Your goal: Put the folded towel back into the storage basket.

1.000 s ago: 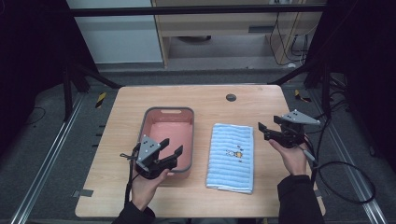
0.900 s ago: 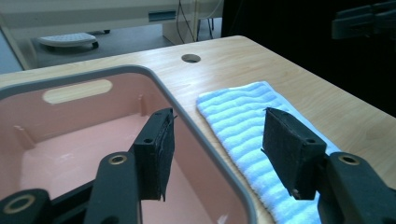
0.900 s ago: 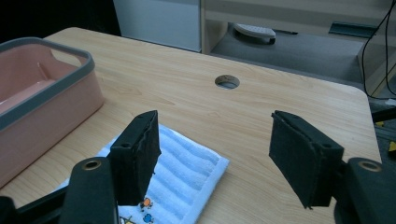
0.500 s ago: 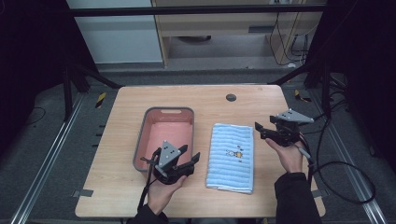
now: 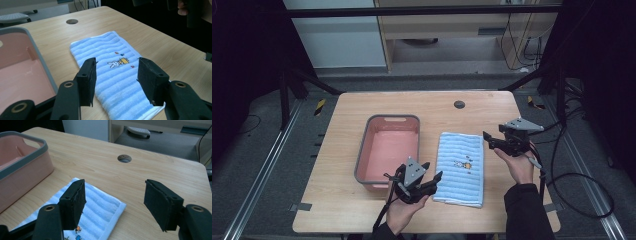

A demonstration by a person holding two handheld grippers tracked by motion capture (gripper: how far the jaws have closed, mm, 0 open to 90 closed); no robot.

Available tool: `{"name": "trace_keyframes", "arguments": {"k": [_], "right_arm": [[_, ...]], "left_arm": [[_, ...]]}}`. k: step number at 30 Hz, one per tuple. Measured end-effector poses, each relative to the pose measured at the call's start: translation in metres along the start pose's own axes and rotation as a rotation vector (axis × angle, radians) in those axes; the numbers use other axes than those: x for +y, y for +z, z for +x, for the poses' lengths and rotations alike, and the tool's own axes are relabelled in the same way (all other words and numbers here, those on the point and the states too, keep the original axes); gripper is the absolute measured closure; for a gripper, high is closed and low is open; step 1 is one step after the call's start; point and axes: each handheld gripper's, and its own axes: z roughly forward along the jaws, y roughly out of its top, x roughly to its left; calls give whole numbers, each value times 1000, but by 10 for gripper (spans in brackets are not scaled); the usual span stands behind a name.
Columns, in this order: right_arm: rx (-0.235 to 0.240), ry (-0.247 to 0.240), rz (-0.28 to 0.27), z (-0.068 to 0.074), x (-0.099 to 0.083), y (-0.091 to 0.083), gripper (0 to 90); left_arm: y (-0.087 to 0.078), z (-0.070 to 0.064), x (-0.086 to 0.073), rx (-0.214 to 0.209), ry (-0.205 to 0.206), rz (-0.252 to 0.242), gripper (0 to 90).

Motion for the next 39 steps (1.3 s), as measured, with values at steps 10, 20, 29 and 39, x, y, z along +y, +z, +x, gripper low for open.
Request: {"name": "trace_keyframes", "arguments": {"k": [10, 20, 29, 39], "right_arm": [[-3, 1, 17, -2, -8, 8, 346], [-9, 10, 50, -3, -17, 20, 355], [-7, 33, 106, -3, -33, 43, 365], [-10, 33, 165, 0, -42, 63, 379]], "left_arm": [[13, -11, -12, 19, 7, 54, 508], [26, -16, -26, 8, 18, 99, 508], [40, -16, -42, 36, 11, 159, 508], [48, -15, -55, 56, 18, 205, 476]]}}
